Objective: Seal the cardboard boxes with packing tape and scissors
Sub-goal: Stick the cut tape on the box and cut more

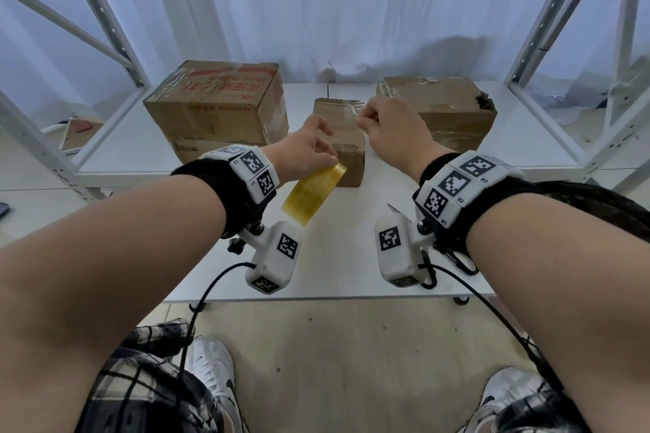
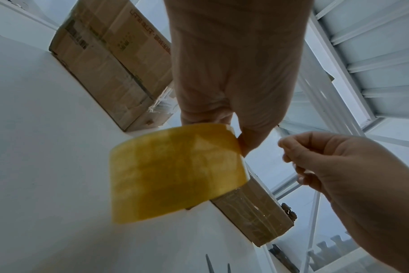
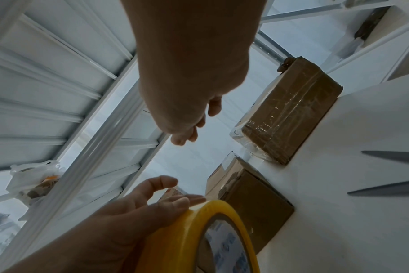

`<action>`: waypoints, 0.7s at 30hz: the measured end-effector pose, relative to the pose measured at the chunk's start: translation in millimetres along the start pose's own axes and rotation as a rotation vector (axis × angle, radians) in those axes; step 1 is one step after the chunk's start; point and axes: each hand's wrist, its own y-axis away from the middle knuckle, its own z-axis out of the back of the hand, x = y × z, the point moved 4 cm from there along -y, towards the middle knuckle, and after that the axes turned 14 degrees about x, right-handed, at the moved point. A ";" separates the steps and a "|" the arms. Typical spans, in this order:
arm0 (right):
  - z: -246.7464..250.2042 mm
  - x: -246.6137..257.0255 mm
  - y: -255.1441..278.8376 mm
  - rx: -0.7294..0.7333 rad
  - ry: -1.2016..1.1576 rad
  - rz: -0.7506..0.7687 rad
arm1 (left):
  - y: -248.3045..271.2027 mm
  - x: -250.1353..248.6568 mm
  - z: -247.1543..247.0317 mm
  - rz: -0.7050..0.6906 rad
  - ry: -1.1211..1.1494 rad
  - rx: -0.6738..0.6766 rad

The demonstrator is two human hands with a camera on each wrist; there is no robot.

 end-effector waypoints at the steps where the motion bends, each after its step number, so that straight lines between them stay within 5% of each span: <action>1: 2.8 -0.6 -1.0 -0.020 -0.027 -0.006 | -0.4 1.5 1.4 0.007 -0.010 -0.013; 10: 11.9 -23.2 -4.6 -0.062 -0.086 -0.062 | 4.8 -3.9 -6.3 -0.135 -0.087 0.033; 16: 4.0 -24.8 -1.1 -0.009 -0.027 -0.054 | 2.4 6.0 -19.2 -0.067 -0.083 0.131; 21: -1.6 -22.1 0.0 0.017 -0.024 -0.042 | -1.8 15.6 -24.6 -0.057 -0.137 0.087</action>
